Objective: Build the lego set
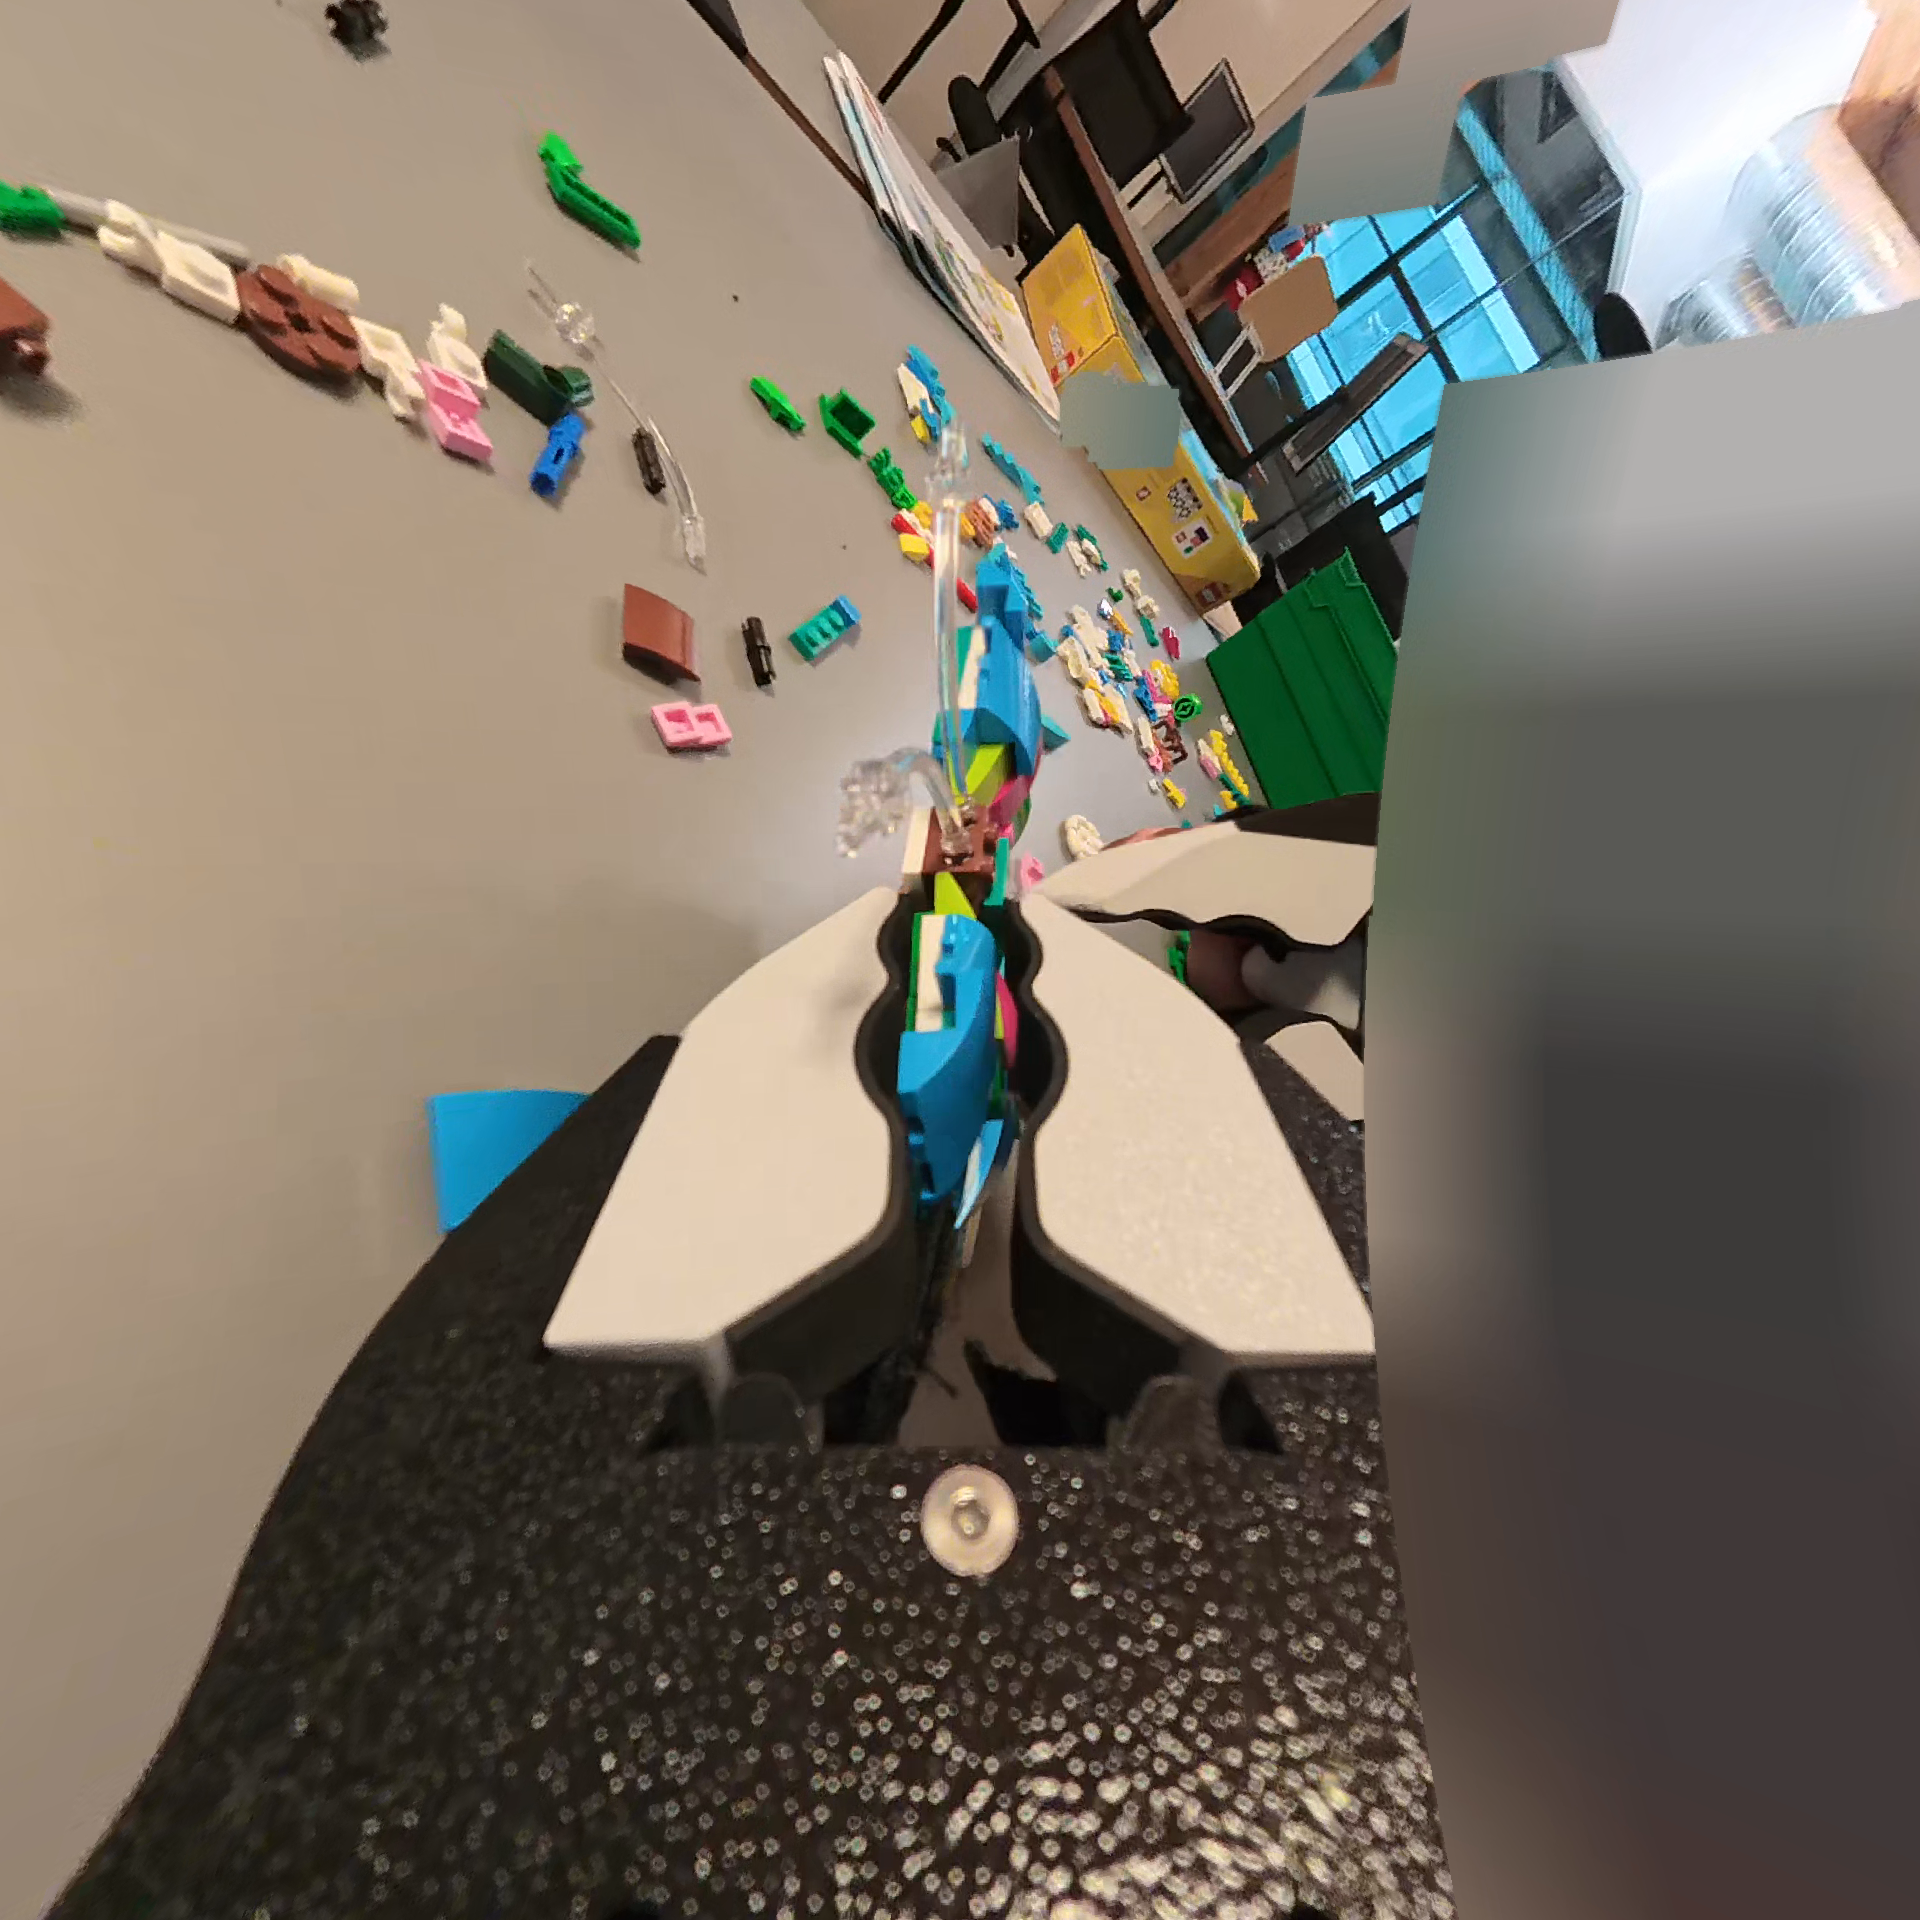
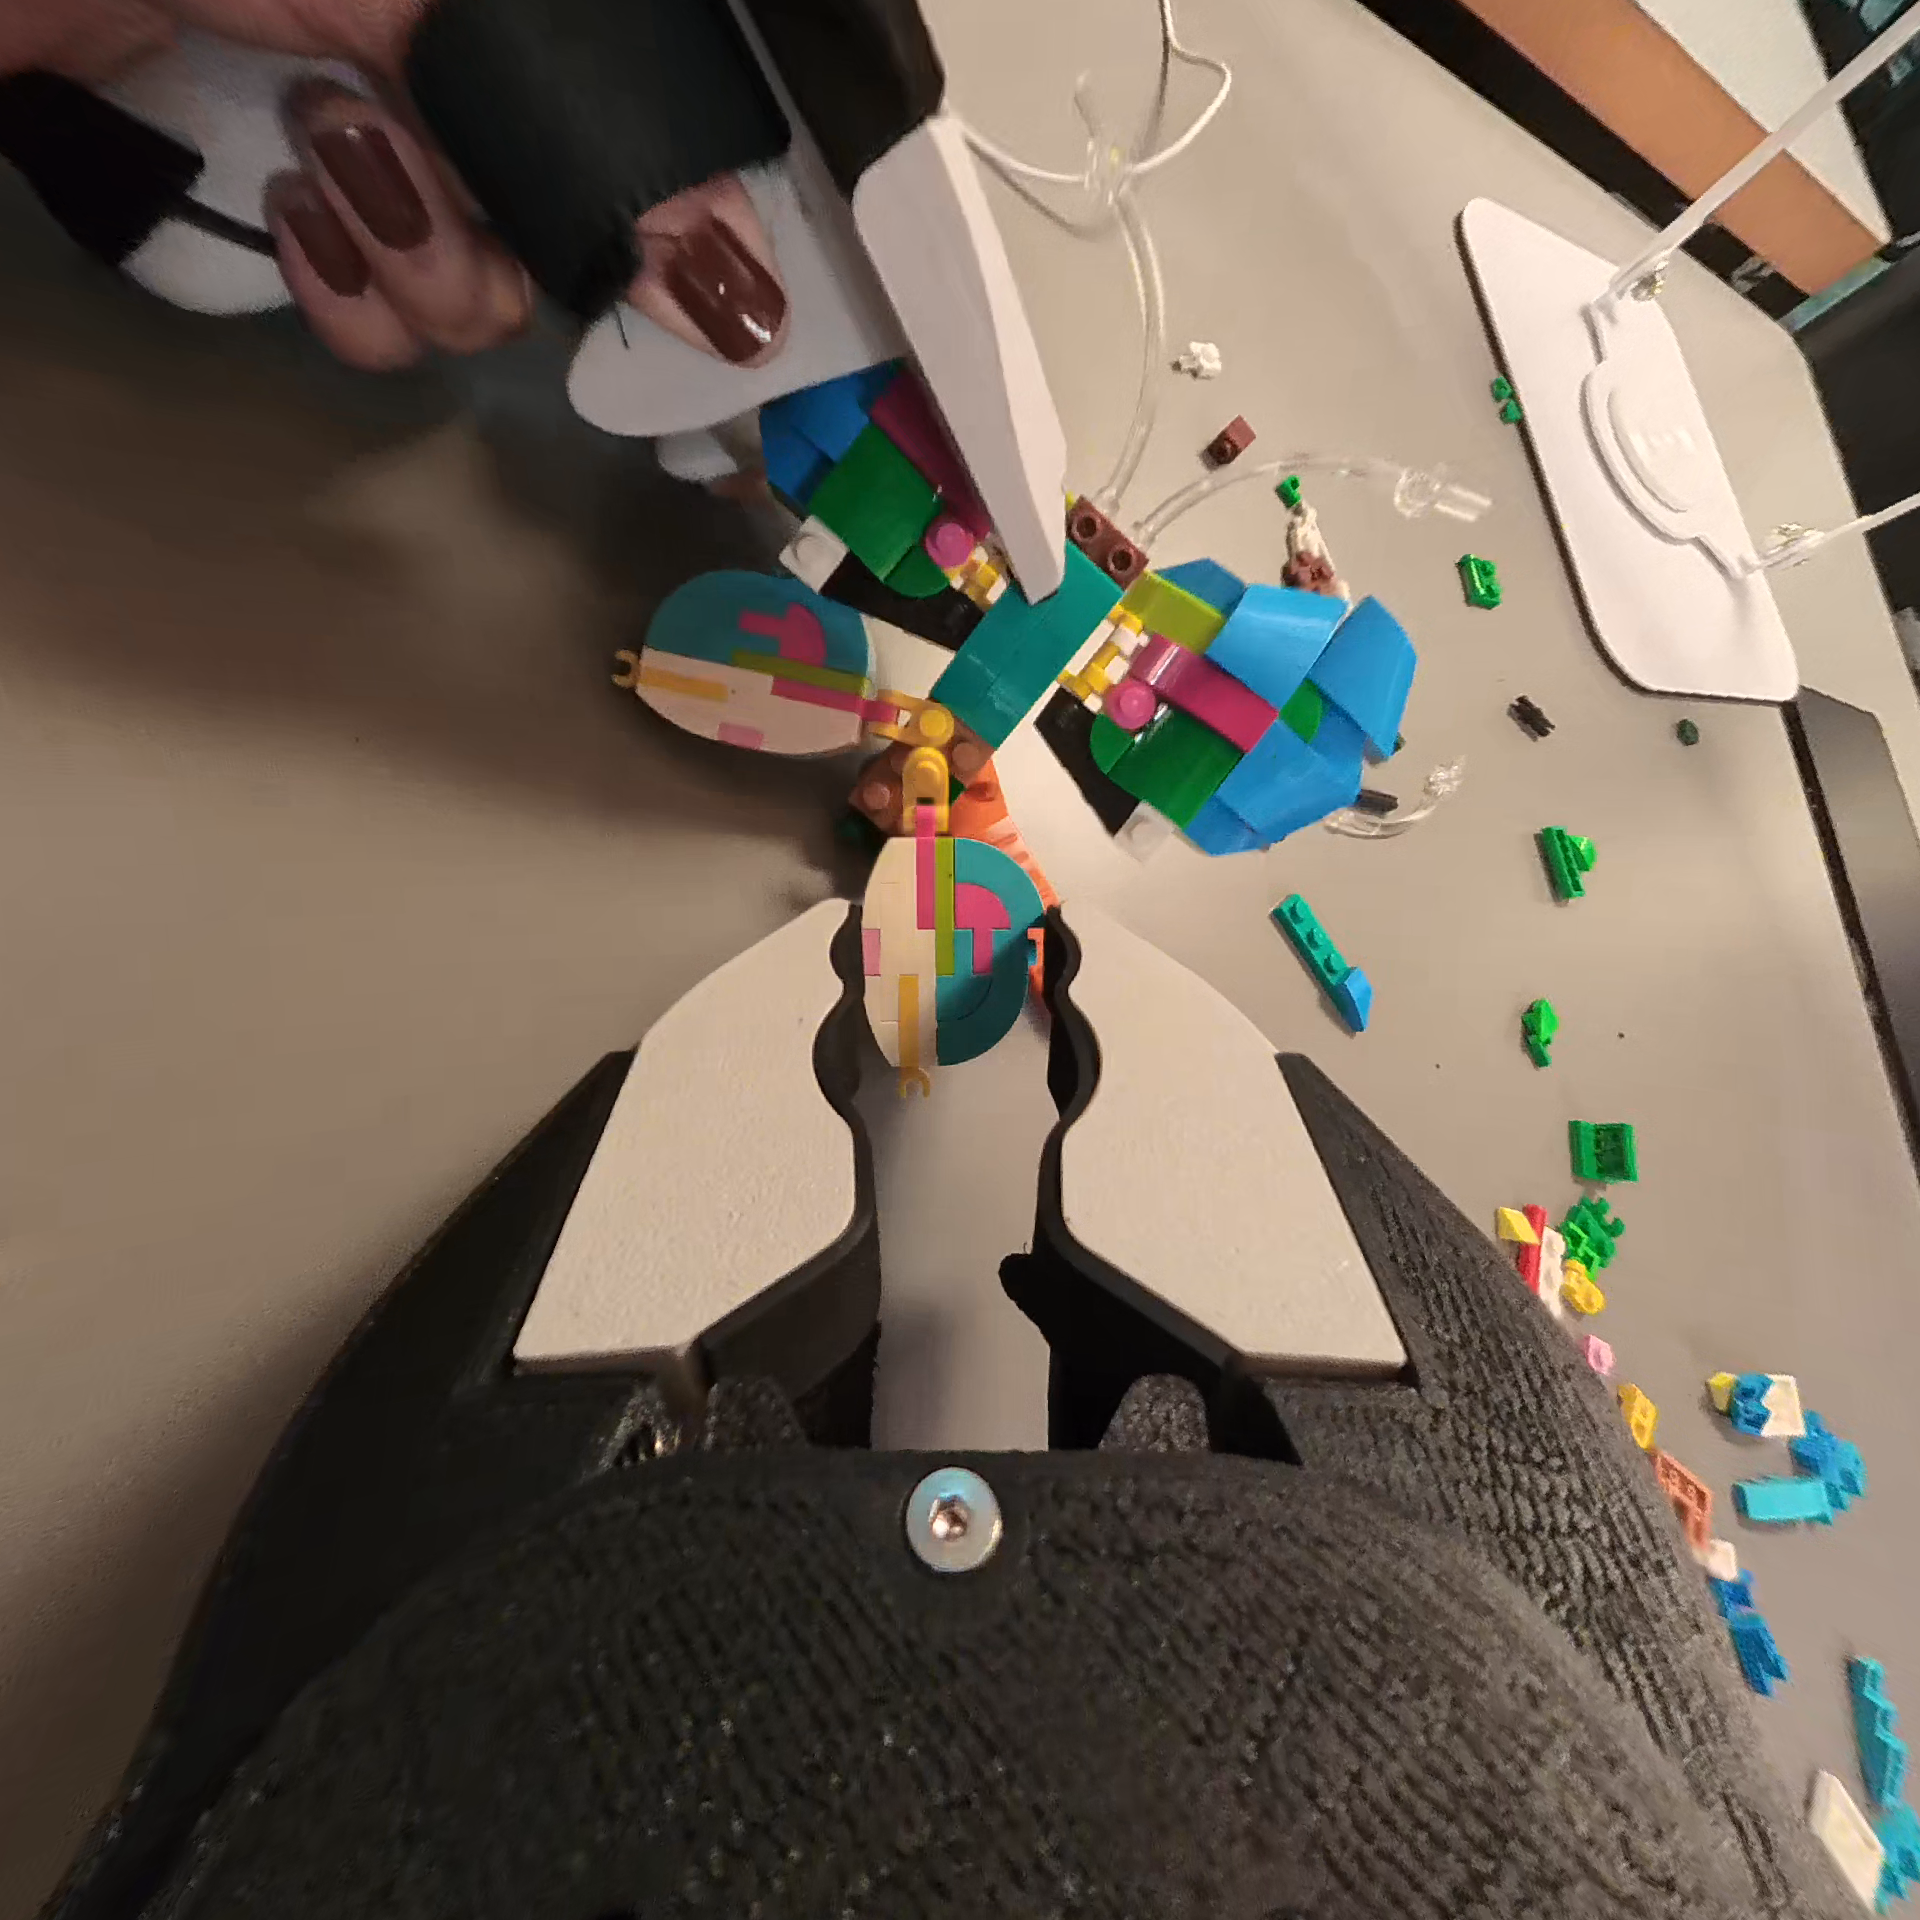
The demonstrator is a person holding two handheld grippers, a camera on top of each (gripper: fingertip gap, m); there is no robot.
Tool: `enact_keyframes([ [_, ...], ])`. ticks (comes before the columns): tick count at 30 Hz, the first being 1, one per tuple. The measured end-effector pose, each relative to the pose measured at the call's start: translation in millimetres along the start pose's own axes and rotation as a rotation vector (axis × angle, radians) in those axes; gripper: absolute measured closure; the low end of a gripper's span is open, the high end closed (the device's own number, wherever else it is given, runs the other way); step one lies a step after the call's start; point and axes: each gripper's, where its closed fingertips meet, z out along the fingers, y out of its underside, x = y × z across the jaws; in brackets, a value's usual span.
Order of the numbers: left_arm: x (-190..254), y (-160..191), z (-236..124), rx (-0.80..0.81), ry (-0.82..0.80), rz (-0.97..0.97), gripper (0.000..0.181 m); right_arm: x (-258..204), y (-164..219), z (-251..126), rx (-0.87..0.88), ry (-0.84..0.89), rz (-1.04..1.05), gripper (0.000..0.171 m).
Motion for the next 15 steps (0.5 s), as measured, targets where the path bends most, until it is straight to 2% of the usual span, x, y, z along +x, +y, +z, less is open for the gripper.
enact_keyframes([
  [15, -2.5, -3.5, 0.6, 0.021, -0.015, 0.039, 0.165, 7.0, 1.4, 7.7, -0.016, 0.007, -0.024, 0.140],
])
